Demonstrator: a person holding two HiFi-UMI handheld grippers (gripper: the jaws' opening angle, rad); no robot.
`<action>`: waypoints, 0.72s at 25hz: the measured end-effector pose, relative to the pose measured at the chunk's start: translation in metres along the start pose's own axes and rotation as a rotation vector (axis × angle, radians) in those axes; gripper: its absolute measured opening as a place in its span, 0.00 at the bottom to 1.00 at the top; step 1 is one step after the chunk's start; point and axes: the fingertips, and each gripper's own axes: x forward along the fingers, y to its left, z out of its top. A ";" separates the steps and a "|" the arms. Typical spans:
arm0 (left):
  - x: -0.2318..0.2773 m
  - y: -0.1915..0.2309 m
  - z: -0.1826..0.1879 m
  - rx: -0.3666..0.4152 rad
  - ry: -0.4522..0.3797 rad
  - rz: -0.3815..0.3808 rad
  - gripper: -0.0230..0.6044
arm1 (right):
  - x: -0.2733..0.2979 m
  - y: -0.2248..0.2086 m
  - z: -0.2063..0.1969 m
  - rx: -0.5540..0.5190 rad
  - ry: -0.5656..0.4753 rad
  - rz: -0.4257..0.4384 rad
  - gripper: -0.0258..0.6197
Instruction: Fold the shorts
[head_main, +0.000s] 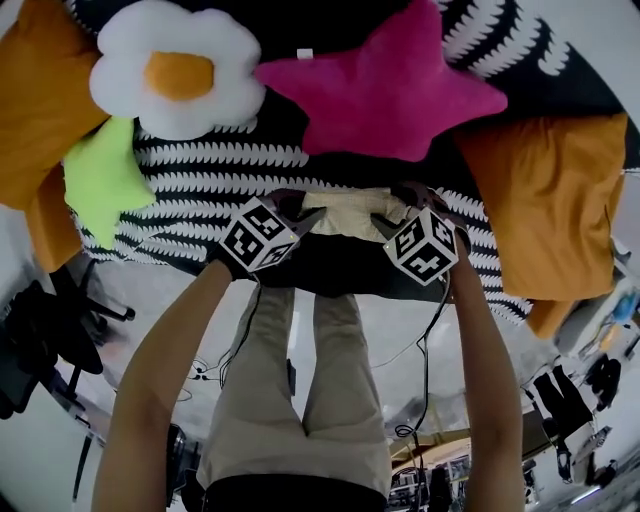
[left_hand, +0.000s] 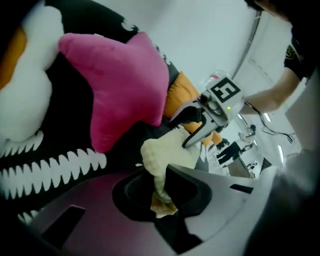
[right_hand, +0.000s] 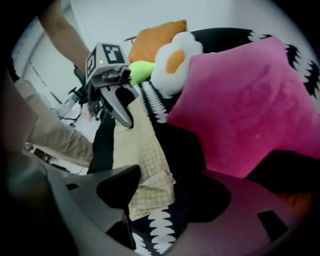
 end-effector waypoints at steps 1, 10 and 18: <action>0.003 0.010 -0.001 -0.038 0.007 0.036 0.13 | 0.002 -0.010 0.002 0.055 -0.024 -0.051 0.52; -0.044 0.031 0.002 0.107 0.029 0.358 0.56 | -0.015 -0.003 0.004 0.088 -0.089 -0.260 0.54; -0.013 -0.059 0.001 0.859 0.207 0.257 0.55 | -0.048 0.049 -0.018 -0.271 -0.038 -0.187 0.47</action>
